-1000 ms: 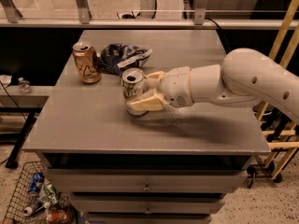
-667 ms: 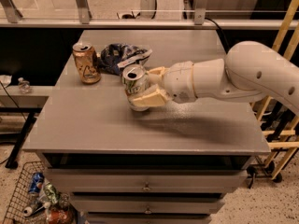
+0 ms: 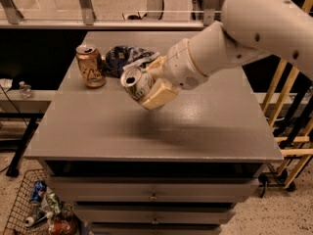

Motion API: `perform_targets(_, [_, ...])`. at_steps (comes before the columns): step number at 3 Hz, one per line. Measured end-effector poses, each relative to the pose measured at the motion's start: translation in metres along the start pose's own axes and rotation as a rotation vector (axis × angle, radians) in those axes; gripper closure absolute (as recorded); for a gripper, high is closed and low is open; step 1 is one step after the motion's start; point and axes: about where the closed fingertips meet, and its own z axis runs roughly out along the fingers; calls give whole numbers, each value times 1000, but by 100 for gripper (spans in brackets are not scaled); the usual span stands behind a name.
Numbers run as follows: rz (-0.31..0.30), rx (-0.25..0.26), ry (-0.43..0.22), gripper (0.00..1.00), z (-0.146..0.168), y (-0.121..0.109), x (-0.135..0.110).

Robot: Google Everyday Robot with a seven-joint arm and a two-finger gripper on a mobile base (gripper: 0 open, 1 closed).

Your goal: Knock 7up can over

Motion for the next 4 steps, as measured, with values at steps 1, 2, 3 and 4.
perform_targets(1, [-150,-186,214,100,18,40,-9])
perform_targets(2, [-304,-371,411,100,42,80,-7])
perform_targets(3, [-385,-470,618,100,62,94,10])
perform_targets(4, [-386,-471,624,82,60,93,8])
